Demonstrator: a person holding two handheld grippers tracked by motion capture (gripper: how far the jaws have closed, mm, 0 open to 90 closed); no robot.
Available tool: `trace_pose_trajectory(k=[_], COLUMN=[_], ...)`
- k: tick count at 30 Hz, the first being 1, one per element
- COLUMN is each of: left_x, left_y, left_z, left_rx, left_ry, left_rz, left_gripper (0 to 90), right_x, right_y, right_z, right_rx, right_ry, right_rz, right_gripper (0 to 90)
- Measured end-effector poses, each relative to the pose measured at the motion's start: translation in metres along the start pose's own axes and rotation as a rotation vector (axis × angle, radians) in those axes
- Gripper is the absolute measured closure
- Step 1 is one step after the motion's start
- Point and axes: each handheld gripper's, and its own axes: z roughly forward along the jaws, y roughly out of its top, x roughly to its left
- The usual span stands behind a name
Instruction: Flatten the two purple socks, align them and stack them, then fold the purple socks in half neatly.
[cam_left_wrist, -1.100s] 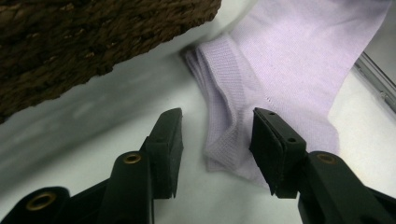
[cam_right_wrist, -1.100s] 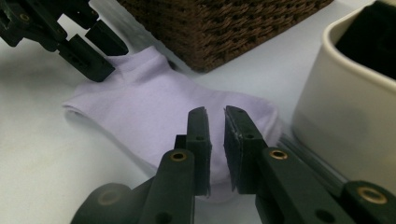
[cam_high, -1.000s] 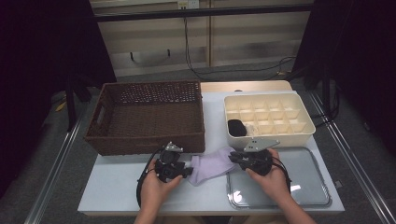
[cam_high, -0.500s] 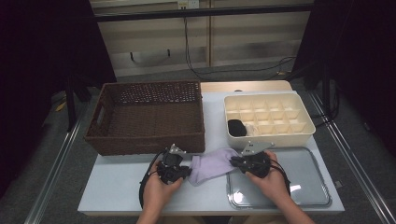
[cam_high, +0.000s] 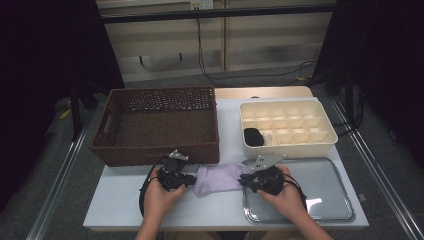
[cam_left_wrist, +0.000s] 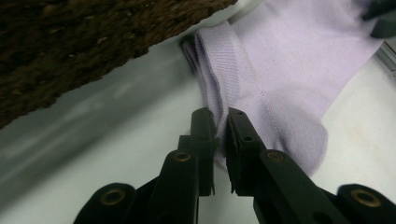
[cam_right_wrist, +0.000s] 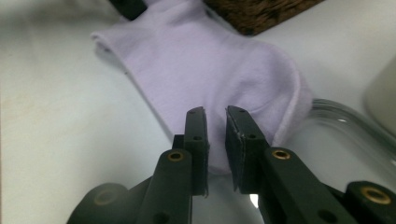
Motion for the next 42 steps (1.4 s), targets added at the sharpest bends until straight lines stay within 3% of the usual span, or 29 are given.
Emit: trace_pose_trajectory(k=[6, 8, 9, 13, 17, 24, 29, 32, 38, 42], left_x=[0.008, 0.008, 0.006, 0.005, 0.005, 0.005, 0.002, -0.003, -0.012, -0.013], left_y=[-0.003, -0.002, -0.002, -0.003, -0.007, -0.013, -0.017, -0.017, -0.015, -0.015], left_z=[-0.003, -0.005, -0.005, -0.007, -0.009, -0.012, -0.005, 0.001, 0.004, 0.004], left_rx=[-0.012, -0.020, -0.049, -0.077, -0.083, -0.092, -0.105, -0.129, -0.109, -0.110], left_ry=[-0.014, -0.004, 0.000, 0.003, 0.024, 0.059, 0.076, 0.083, 0.136, 0.127], left_rz=[-0.023, -0.011, -0.036, -0.049, -0.051, -0.079, -0.040, 0.016, 0.043, 0.030], left_gripper=[82.0, 80.5, 77.0, 63.1, 59.4, 54.8, 53.6, 53.3, 57.1, 62.4], right_x=[0.007, 0.007, 0.007, 0.004, 0.001, 0.002, 0.004, 0.005, 0.005, 0.006], right_y=[0.001, 0.002, 0.002, 0.003, 0.006, 0.010, 0.013, 0.014, 0.016, 0.018], right_z=[0.007, 0.007, 0.006, 0.002, -0.003, 0.001, 0.005, 0.007, 0.011, 0.013], right_rx=[0.016, 0.017, 0.010, -0.024, -0.051, -0.071, -0.062, -0.063, -0.063, -0.060], right_ry=[0.027, 0.029, 0.030, 0.013, -0.003, -0.023, -0.009, -0.002, 0.007, 0.009], right_rz=[-0.010, -0.019, -0.016, -0.004, -0.009, -0.023, -0.031, -0.042, -0.043, -0.040], right_gripper=[78.2, 77.1, 76.9, 77.7, 87.3, 88.7, 88.7, 88.7, 88.7, 88.7])
